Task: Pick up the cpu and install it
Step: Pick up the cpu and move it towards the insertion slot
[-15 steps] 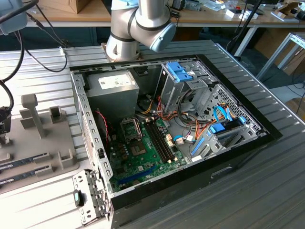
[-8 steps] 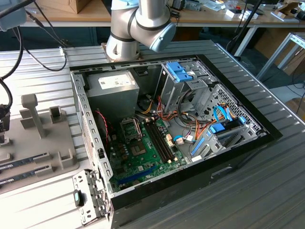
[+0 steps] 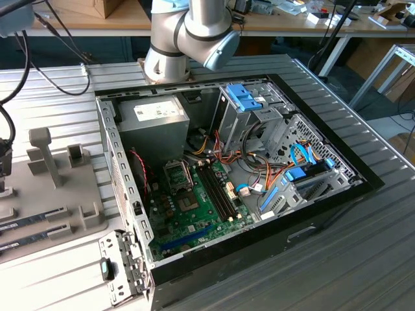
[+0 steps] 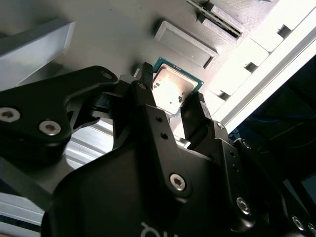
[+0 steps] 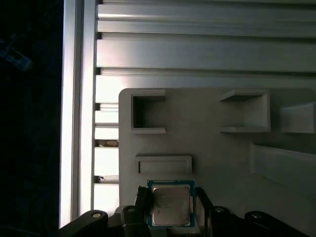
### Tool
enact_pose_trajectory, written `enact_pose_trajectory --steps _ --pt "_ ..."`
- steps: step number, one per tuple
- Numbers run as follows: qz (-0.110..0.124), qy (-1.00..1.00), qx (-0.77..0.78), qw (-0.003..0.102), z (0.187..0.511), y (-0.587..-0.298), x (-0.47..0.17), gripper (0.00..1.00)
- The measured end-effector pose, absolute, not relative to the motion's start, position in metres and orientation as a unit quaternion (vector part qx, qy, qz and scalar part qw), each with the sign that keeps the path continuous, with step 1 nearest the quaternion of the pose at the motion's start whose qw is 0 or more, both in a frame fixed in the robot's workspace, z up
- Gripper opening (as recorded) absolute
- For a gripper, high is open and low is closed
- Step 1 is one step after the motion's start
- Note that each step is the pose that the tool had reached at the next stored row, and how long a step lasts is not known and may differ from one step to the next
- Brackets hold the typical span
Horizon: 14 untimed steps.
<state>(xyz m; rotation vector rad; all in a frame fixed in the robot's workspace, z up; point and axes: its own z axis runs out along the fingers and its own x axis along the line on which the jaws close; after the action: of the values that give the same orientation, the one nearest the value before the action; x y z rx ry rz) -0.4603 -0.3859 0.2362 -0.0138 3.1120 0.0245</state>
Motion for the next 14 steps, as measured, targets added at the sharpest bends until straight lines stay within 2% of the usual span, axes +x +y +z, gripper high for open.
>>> enact_pose_trajectory --steps 14 --pt "0.008 1.0 -0.004 0.015 0.254 -0.386 -0.46 0.47"
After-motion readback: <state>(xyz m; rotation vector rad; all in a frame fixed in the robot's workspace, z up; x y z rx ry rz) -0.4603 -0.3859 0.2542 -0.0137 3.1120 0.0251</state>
